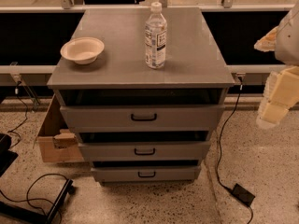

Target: Open top drawer

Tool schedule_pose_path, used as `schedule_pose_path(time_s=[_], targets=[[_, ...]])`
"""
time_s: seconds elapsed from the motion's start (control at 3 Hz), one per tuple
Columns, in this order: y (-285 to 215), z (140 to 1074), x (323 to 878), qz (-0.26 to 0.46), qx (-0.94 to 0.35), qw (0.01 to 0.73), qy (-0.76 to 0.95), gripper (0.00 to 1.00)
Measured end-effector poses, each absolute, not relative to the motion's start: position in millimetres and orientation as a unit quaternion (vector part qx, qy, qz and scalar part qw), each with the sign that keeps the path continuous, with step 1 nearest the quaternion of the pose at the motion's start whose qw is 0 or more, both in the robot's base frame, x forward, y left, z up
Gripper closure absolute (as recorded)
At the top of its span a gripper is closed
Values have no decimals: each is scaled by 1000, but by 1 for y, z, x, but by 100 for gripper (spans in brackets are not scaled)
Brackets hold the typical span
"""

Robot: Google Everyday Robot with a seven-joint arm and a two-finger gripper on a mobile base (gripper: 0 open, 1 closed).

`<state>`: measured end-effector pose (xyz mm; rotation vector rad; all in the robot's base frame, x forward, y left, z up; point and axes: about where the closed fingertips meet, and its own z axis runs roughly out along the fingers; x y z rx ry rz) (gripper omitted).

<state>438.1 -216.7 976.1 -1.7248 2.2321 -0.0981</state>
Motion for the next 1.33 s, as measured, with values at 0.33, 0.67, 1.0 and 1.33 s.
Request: schedule_pose_path(time_s=[0.33,0.67,1.0,1.33], targets=[[-217,976,438,-34,-603,159,781,0],[-204,958,445,-43,-610,148,777,0],[-190,915,453,-51,-617,135,773,0],[-177,853,475,-71,-632,110,764,0]])
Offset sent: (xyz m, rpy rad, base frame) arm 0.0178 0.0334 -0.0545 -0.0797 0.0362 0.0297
